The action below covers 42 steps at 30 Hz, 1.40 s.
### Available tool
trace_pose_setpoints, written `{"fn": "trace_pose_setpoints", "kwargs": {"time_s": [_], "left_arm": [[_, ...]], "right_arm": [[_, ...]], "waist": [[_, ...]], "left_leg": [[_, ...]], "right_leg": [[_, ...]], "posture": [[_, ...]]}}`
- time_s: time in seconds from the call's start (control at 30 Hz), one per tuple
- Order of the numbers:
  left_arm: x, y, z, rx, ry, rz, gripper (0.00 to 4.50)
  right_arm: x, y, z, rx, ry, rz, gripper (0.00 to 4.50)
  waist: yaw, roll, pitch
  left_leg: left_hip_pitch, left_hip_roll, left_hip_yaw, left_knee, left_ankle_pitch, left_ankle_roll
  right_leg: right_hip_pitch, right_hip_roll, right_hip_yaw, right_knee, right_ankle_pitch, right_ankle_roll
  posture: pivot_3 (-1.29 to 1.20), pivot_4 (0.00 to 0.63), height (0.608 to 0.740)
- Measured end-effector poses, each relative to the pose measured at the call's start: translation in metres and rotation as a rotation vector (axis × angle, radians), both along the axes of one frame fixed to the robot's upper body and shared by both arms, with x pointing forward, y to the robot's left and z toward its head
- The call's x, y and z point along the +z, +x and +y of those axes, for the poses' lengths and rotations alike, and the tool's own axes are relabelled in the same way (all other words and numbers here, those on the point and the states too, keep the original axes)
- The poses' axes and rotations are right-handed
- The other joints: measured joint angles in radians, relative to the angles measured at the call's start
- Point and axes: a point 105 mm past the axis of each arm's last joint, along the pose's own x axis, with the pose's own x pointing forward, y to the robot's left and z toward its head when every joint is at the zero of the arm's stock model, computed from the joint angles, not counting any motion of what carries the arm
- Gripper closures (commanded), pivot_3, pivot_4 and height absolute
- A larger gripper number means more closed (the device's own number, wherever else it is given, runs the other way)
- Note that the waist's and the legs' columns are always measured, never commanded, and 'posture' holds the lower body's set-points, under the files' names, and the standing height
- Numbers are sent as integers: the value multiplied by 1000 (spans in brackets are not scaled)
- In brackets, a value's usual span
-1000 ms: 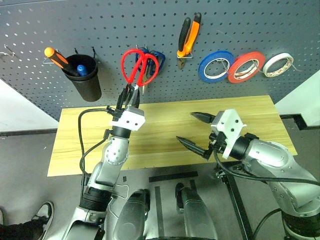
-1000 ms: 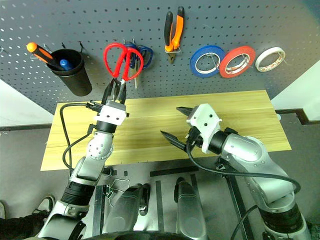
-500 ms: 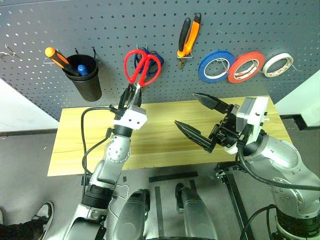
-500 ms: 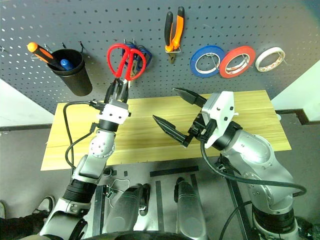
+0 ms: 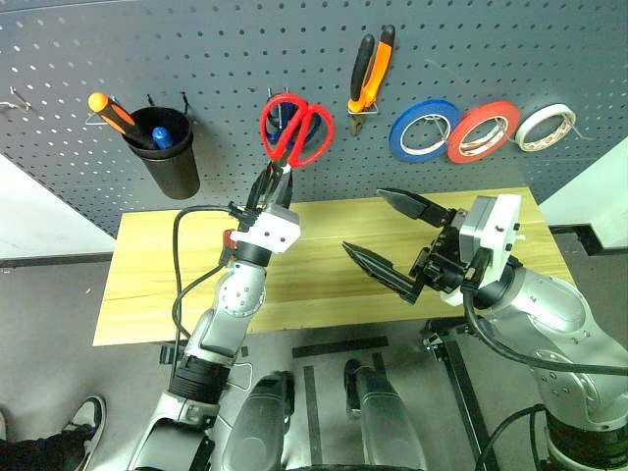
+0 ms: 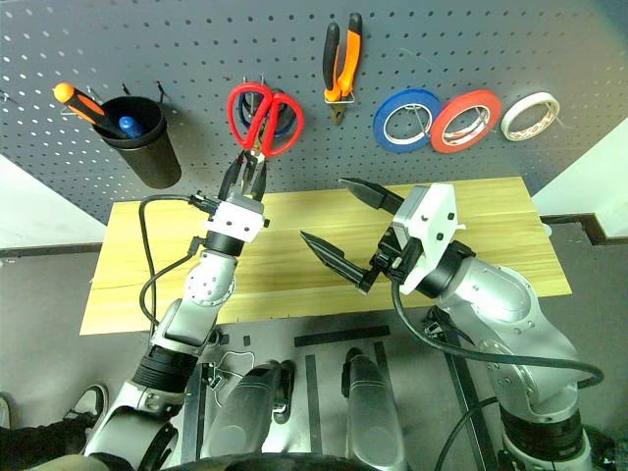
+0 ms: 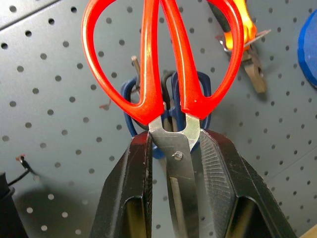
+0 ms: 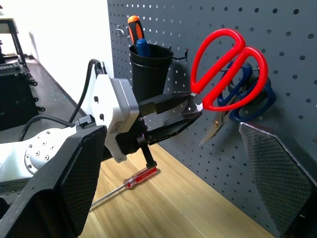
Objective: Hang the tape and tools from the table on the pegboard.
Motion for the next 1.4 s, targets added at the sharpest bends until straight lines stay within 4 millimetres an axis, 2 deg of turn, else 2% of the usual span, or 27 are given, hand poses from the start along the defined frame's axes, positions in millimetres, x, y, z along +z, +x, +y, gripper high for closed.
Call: {"fn": "trace_pose_setpoints", "kwargs": {"time_s": [0.27,0.57,0.73,0.9,1.03,1.13,1.27,1.4], "left_arm": [[1,13,-1,23,4,-11,3467],[-17,42,-1,71,13,50,3467],[-18,53,3,116,-15,66,3467],[-19,55,10,129,-48,81,1848],[-33,57,16,167,-44,146,639],[-51,60,20,193,-35,245,639],[-91,48,35,228,-65,422,639],[-109,39,55,265,-142,545,639]], "right_arm": [[4,-2,2,26,28,1,0],[7,-3,3,28,40,0,0],[8,-2,2,23,39,-5,0],[10,-3,2,29,46,-3,0],[11,-3,2,27,45,-7,0],[12,-3,3,29,44,-12,0],[13,-3,3,30,40,-16,0],[12,-3,3,33,32,-16,0]], "waist": [[0,0,0],[0,0,0],[-1,0,0],[-1,0,0],[-1,0,0],[-1,0,0],[-4,0,0],[-1,0,0]], "left_leg": [[0,0,0,1,0,0],[0,0,0,1,0,0],[0,0,0,1,0,0],[0,0,0,1,0,0],[0,0,0,1,0,0],[0,0,0,1,0,0],[0,0,1,1,0,0],[0,0,0,1,0,0]], "right_leg": [[0,0,0,0,0,0],[0,1,0,1,0,0],[0,1,0,1,0,1],[0,1,0,1,0,1],[0,1,0,1,0,1],[0,1,0,1,0,1],[0,1,0,1,0,1],[0,0,0,2,0,1]], "posture": [[21,279,740],[12,280,740],[11,281,740],[13,282,740],[18,281,740],[20,278,740],[27,279,740],[32,280,740]]}}
